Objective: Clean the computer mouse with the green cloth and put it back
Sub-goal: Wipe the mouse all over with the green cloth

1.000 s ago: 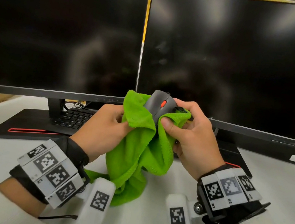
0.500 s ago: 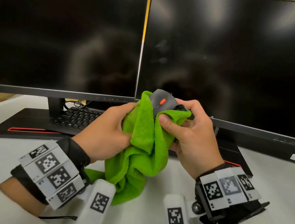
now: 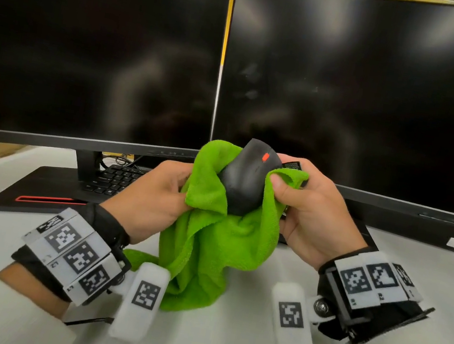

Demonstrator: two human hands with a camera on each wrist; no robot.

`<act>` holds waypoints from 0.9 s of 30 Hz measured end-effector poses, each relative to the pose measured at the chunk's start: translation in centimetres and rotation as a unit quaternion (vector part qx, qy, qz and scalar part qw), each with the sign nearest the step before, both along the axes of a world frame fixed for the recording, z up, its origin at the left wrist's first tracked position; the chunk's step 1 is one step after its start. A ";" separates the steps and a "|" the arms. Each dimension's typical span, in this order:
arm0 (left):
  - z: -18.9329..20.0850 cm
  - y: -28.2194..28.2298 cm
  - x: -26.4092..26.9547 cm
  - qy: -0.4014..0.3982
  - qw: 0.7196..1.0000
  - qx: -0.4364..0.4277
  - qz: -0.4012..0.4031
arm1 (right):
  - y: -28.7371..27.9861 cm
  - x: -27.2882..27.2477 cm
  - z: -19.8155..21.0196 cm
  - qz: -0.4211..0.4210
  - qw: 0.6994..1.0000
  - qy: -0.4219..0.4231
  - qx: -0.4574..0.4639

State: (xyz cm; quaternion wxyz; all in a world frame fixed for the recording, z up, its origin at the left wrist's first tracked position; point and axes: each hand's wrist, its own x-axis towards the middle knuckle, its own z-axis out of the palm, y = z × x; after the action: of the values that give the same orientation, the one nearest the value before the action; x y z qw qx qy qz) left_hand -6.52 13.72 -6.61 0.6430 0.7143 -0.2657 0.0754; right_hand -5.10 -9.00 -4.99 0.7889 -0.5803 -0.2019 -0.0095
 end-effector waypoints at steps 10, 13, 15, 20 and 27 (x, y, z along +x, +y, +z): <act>-0.3 -1.4 -0.4 0.059 0.998 -0.028 -0.014 | 0.7 -0.1 -0.1 -0.071 0.992 -0.051 -0.087; -0.4 -1.5 -0.1 0.047 0.998 -0.050 0.008 | 0.2 0.1 0.3 -0.181 0.973 -0.098 -0.109; -0.4 -1.4 -0.1 0.049 0.997 -0.061 0.027 | -0.4 -0.1 1.0 -0.238 0.960 -0.122 -0.081; -0.3 -1.6 0.0 0.068 0.993 -0.085 0.054 | -0.1 -0.4 1.3 -0.213 0.962 -0.129 -0.116; -0.4 -2.0 -0.1 0.122 0.986 -0.073 0.082 | 1.0 -1.0 0.2 -0.084 0.972 -0.022 -0.217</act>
State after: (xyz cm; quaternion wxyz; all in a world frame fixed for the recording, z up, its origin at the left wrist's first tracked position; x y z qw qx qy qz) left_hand -6.64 11.74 -6.98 0.7127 0.6886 -0.1195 0.0598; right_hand -6.08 -7.98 -4.77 0.6361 -0.7520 -0.1670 -0.0441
